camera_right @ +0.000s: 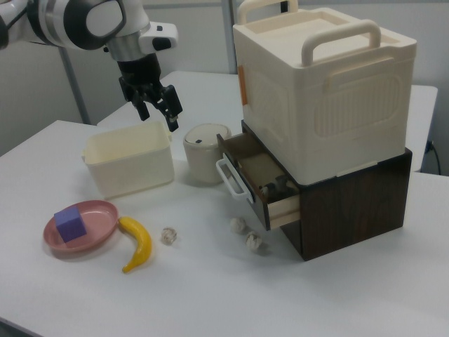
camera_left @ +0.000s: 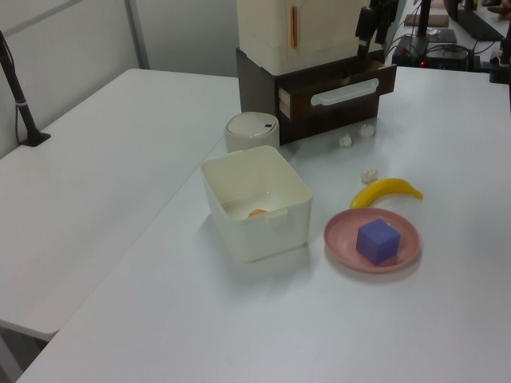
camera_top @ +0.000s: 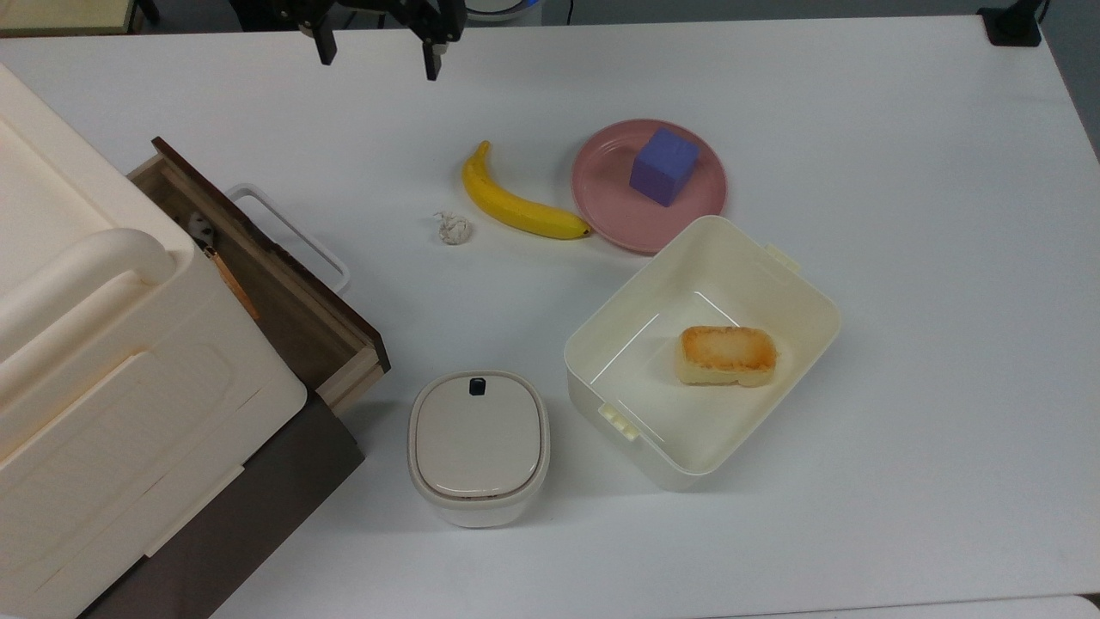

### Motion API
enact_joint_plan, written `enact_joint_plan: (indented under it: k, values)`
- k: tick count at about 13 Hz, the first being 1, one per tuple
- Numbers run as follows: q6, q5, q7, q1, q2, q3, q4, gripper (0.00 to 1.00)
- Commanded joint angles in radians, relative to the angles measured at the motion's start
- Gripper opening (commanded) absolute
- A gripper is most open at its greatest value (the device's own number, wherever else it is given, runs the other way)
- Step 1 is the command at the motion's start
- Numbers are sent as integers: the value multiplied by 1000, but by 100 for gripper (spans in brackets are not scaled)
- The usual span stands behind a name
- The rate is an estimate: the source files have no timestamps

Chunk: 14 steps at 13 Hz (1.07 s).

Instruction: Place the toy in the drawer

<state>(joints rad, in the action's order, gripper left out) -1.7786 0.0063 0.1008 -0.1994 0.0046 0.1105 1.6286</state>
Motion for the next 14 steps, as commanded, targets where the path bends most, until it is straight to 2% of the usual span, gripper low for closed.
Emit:
enact_joint_plan:
  k: [1,3,4,6,14]
  values:
    - [-10,23,-23,5,-28,-26,22,100]
    - [-12,26,-13,9,-28,-38,19,100]
    - [-13,27,-9,27,-28,-66,19,100]
    - [-10,31,-7,113,-26,-139,17,100]
    - [-9,41,-7,110,-26,-143,17,100]
